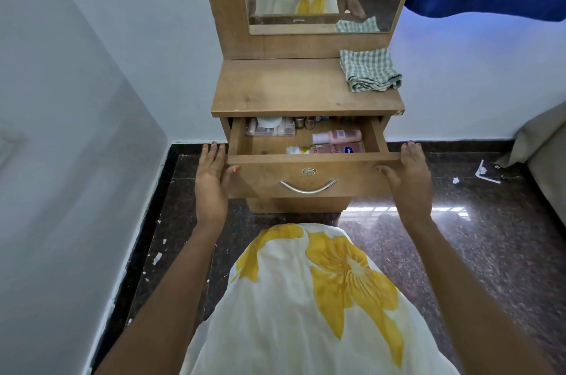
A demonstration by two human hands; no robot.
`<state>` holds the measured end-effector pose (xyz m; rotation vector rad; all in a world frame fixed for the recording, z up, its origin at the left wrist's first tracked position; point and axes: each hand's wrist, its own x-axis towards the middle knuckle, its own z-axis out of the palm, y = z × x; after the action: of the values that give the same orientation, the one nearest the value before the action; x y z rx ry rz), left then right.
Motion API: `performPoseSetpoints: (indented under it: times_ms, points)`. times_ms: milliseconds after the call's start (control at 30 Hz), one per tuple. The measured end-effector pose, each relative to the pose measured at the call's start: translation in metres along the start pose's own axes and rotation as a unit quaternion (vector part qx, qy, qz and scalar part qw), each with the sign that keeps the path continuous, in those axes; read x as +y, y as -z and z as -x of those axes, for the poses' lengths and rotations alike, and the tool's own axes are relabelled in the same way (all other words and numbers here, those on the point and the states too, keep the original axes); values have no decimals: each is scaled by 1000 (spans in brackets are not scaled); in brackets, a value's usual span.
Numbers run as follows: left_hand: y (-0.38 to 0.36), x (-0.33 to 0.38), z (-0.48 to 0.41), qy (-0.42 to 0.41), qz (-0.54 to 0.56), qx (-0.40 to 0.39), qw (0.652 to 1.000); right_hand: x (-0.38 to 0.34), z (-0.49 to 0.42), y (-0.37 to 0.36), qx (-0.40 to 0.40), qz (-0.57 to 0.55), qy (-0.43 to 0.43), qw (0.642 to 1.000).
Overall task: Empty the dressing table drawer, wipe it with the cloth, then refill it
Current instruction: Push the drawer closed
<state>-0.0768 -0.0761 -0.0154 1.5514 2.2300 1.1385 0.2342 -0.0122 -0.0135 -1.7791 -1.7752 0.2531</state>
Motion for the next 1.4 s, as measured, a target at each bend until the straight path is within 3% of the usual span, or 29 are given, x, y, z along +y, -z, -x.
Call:
performPoseSetpoints:
  times_ms: [133,400,600,800,933,1400]
  points:
    - [1,6,-8,86,86,43,992,0,-14,-2,25,-54,-26,998]
    - [-4,16,-41,189,141,78,969,-4,-45,-6,62,-128,-122,982]
    - [-7,22,-62,190,129,81,970,-6,-65,-10,73,-164,-135,974]
    - [-11,19,-79,201,268,77,939,-12,-81,-13,72,-191,-123,971]
    - [-14,12,-90,192,291,70,935,-14,-90,-18,69,-212,-148,963]
    - [-29,7,-108,199,265,98,938,-11,-106,-33,78,-228,-216,946]
